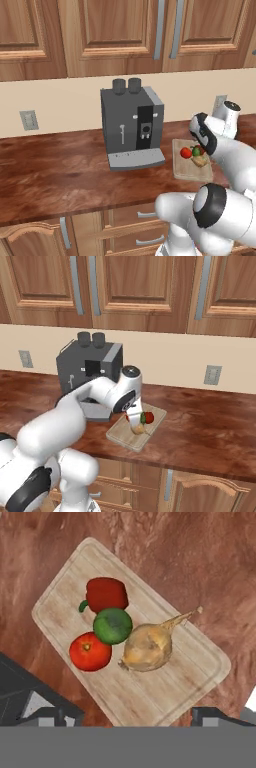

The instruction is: Place the avocado, onion, tomato, and bell pepper on the cutting board.

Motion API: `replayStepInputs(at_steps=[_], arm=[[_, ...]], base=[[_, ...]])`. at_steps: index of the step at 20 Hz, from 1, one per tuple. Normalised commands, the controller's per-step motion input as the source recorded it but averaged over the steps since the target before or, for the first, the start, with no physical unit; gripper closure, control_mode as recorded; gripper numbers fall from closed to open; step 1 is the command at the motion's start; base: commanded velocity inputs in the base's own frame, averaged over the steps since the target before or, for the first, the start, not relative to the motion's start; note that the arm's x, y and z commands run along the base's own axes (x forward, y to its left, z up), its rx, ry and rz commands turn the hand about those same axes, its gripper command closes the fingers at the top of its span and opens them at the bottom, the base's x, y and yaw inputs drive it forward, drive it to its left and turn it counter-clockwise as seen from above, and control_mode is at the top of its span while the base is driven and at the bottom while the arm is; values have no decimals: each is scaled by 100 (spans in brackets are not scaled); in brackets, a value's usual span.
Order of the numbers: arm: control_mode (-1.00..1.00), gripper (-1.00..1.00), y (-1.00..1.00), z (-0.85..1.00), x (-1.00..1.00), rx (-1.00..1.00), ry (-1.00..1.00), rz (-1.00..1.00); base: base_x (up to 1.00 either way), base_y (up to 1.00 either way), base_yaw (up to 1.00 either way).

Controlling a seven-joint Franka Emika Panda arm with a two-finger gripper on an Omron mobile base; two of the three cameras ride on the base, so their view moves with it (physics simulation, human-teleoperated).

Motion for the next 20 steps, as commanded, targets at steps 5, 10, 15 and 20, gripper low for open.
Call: replayStepInputs(at_steps=[5, 10, 15, 20], arm=[[-100, -100, 35, 33, -84, 0, -10, 0], [-100, -100, 8, 39, -84, 0, -12, 0], [-100, -100, 16, 66, -53, -2, -19, 3], [-100, -100, 50, 54, -33, -12, -9, 11]], base=[[0, 0, 0], [0, 0, 0], [0, 0, 0], [0, 0, 0]])
